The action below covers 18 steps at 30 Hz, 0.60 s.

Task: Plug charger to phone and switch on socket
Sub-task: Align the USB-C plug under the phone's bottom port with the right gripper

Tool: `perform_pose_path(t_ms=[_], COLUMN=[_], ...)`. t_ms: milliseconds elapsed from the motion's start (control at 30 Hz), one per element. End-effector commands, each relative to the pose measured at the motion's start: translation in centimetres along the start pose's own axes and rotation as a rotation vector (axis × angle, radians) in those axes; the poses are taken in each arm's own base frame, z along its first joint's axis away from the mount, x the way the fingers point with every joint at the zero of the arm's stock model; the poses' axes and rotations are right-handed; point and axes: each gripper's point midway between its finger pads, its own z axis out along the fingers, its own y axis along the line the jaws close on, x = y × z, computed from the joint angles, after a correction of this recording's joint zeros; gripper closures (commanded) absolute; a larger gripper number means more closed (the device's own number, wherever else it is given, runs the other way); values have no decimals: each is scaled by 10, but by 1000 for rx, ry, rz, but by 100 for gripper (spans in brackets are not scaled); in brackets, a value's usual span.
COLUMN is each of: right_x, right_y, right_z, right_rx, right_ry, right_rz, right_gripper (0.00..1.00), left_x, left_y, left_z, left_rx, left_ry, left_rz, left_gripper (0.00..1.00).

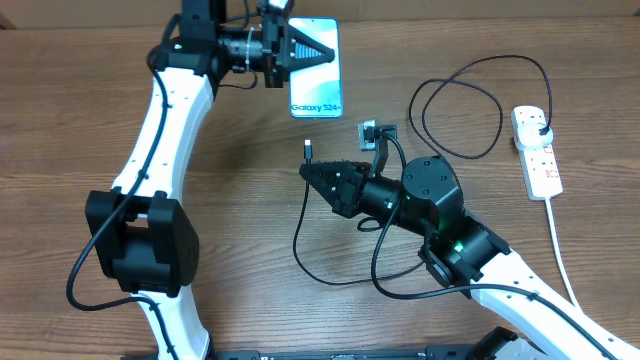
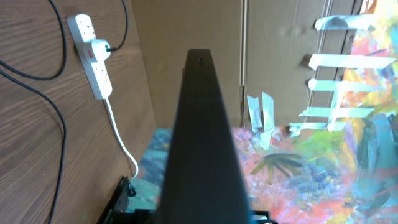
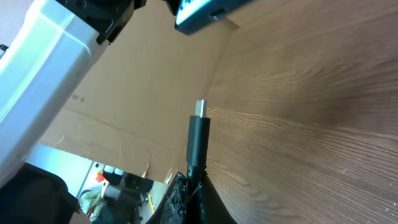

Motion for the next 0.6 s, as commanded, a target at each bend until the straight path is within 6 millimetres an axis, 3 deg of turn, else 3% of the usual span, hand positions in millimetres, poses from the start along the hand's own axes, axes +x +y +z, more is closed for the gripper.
perform_pose_path(t_ms=[0, 567], right_x=[-17, -29], right_y=[-3, -4], right_z=[-6, -11], right_rx=[1, -15], right_ry=[-49, -71], right_rz=[-7, -4], right_gripper=[96, 96], left_x=[7, 4], left_y=[-19, -19], left_z=[1, 2], left_rx=[10, 3], left_ry=[9, -4], left_rz=[36, 97], left_gripper=[96, 95])
